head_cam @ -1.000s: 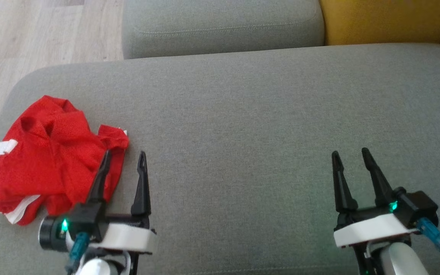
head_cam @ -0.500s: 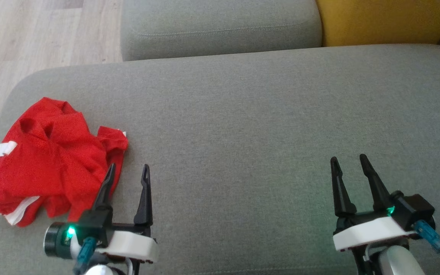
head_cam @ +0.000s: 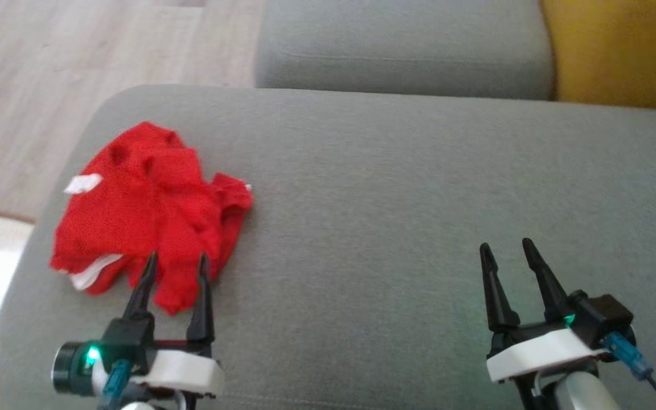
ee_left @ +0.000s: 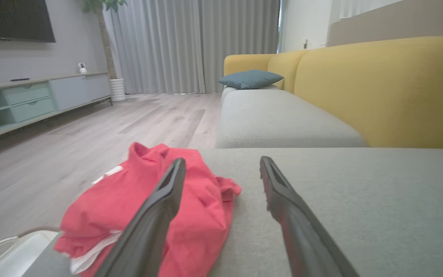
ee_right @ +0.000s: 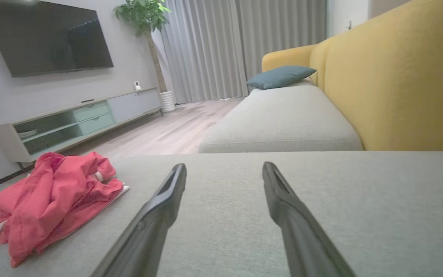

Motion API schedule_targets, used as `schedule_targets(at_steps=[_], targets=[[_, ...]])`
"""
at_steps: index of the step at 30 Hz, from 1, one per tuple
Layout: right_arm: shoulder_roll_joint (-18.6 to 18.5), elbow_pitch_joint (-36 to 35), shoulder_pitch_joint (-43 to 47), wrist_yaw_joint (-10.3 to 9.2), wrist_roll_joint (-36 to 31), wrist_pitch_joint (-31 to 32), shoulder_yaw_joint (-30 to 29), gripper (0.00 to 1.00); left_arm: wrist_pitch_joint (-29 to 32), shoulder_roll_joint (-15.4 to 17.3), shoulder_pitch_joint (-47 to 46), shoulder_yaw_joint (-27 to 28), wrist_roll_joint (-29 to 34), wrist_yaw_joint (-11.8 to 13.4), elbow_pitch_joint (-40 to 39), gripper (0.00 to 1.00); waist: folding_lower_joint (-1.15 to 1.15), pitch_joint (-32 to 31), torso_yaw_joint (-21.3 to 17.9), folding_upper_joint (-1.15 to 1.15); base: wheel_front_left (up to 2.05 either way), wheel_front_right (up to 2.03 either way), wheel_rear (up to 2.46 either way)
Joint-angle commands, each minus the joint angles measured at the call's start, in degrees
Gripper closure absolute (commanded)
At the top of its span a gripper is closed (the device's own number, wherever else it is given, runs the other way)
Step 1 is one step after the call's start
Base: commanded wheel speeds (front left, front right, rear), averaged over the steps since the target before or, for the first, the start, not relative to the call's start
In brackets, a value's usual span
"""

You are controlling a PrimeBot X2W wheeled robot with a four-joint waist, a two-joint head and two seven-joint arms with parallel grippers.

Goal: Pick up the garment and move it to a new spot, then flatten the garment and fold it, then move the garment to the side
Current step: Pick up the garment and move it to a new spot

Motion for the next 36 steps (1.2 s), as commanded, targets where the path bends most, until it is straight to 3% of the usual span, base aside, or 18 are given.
schedule_targets(at_steps=[1, 19, 27, 36], targets=[[-0.4, -1.5, -1.0, 0.23, 0.5, -0.6, 1.7, 0.0, -0.7, 0.0, -1.5, 2.3, 0.6, -0.1, -1.5, 0.0, 0.0, -0.9, 3.0, 0.0, 0.0, 0.0, 0.0], [-0.4, -1.7, 1.0, 0.23, 3.2, -0.6, 4.3, 0.0, -0.7, 1.2, 1.8, 5.8, 1.5, -0.4, -2.7, 0.0, 0.0, -3.1, 14.3, 0.0, 0.0, 0.0, 0.0], [-0.4, -1.8, 1.2, 0.23, 3.5, -0.6, 4.5, 0.0, -0.7, 1.1, 2.6, 7.0, 1.5, -0.3, -3.4, 0.0, 0.0, -2.9, 15.0, 0.0, 0.0, 0.0, 0.0], [-0.4, -2.4, -0.4, 0.23, 2.5, -0.6, 2.6, 0.0, -0.7, 2.5, -0.1, 11.0, 0.4, -0.7, -4.3, 0.0, 0.0, 0.9, 12.8, 0.0, 0.0, 0.0, 0.0]])
